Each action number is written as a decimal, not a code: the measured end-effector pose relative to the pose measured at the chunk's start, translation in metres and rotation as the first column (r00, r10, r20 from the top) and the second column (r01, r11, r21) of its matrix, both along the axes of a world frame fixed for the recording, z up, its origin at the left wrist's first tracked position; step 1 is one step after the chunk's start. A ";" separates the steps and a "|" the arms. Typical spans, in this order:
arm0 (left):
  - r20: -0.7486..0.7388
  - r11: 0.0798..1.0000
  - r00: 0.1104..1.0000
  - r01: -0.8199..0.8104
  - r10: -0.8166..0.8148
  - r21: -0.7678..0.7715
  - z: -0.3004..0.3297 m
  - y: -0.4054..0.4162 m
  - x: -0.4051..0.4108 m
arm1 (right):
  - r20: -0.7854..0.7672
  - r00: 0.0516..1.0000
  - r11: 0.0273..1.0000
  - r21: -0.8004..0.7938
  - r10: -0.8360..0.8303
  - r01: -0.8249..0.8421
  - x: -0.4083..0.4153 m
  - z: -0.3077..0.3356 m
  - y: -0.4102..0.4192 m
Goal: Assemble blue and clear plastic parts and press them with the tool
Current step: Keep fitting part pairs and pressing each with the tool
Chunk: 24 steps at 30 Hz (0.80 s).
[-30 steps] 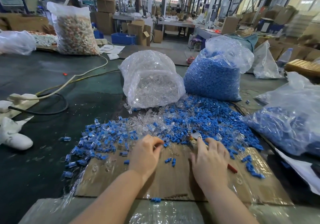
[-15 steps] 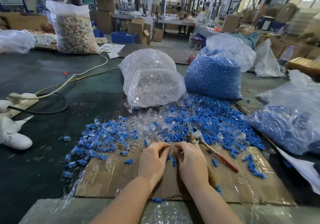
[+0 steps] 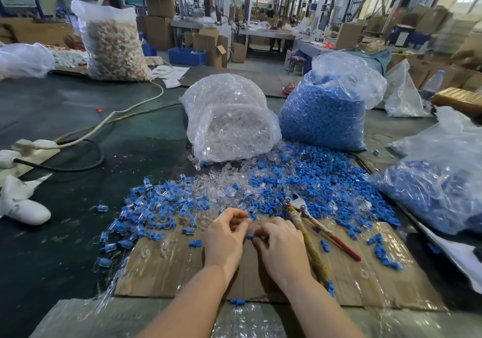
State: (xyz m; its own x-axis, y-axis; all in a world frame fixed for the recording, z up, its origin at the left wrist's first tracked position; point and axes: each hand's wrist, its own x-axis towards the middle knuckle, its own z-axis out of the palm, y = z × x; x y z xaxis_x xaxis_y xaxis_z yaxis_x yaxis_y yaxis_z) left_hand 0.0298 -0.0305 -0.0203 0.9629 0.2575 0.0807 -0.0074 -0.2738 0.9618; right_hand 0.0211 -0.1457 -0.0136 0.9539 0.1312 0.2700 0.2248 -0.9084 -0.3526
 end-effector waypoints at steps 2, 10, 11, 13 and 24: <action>-0.004 1.000 1.000 0.005 -0.005 0.005 0.000 0.000 0.000 | 0.028 0.999 1.000 0.018 -0.026 0.025 0.002 -0.001 -0.002; 0.007 0.992 0.998 0.064 -0.065 0.113 0.000 0.001 -0.004 | 0.147 0.985 0.977 0.207 -0.087 0.056 -0.003 -0.006 -0.005; 0.011 0.990 0.998 0.067 -0.069 0.127 0.000 0.001 -0.004 | 0.157 0.983 0.973 0.225 -0.092 0.055 -0.003 -0.006 -0.005; 0.020 0.988 0.997 0.071 -0.074 0.138 0.001 0.001 -0.005 | 0.174 0.980 0.964 0.262 -0.094 0.046 -0.004 -0.005 -0.006; 0.059 0.981 0.993 0.091 -0.102 0.172 0.002 0.001 -0.008 | 0.171 0.983 0.976 0.217 -0.065 0.027 -0.007 -0.009 -0.006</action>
State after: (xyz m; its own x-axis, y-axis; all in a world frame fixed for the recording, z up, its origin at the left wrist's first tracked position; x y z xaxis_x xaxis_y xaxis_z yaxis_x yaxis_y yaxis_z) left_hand 0.0220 -0.0295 -0.0187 0.9734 0.1409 0.1808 -0.1050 -0.4269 0.8982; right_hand 0.0137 -0.1520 -0.0222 0.8922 0.0098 0.4516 0.2609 -0.8274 -0.4974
